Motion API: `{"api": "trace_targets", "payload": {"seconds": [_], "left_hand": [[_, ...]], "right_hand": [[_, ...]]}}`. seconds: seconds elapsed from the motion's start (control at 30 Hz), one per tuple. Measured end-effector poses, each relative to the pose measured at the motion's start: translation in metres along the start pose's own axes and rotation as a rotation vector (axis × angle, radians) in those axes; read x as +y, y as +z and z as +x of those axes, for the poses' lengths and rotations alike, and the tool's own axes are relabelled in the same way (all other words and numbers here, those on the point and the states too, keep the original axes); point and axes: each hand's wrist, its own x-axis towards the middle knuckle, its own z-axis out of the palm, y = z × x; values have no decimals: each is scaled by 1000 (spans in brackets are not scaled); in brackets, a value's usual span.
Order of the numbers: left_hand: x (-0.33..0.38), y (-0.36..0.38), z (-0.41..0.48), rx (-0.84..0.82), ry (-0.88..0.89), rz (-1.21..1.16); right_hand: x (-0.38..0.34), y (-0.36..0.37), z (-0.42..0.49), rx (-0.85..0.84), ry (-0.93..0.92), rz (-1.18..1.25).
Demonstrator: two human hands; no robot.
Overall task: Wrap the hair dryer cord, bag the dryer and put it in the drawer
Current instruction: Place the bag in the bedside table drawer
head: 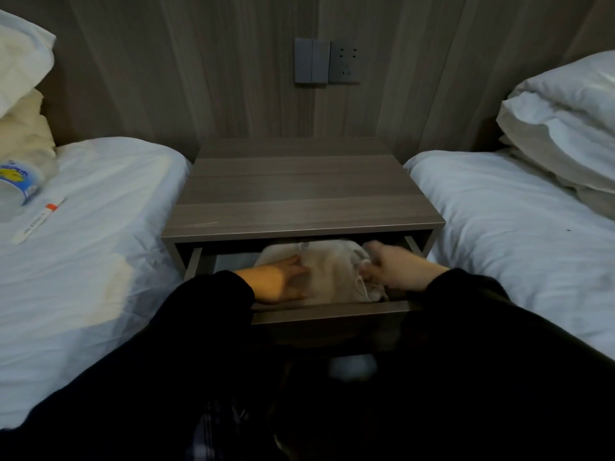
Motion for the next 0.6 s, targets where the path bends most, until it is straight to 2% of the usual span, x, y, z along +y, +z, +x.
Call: {"api": "trace_targets", "payload": {"seconds": [0.03,0.07,0.1,0.17,0.2,0.23,0.3,0.37,0.53,0.6], "left_hand": [[1,-2,-6,-39,4,-14],[4,-4,-12,-73,21,-23],[8,-5,-17,-87,50,-34],[11,-6,-26,-42,85,-76],[12,-7,-31,-1,94,-105],[13,-8,-35,30,109,-130],[14,-7,-40,51,145,-133],[15,-4,-42,95,171,-58],[18,4,-34,547,337,347],[20,5,-28,539,270,468]], "right_hand": [[1,-1,-9,160,-45,-15],[1,-2,-20,250,-111,12],[3,-2,-32,250,-173,50],[4,-1,-58,42,-261,64],[5,5,-66,-55,-286,-27],[9,12,-70,-82,-326,-148],[11,21,-73,13,-376,-295],[10,25,-72,113,-361,-317],[17,41,-50,413,-340,-350],[14,44,-37,504,-311,-358]]}}
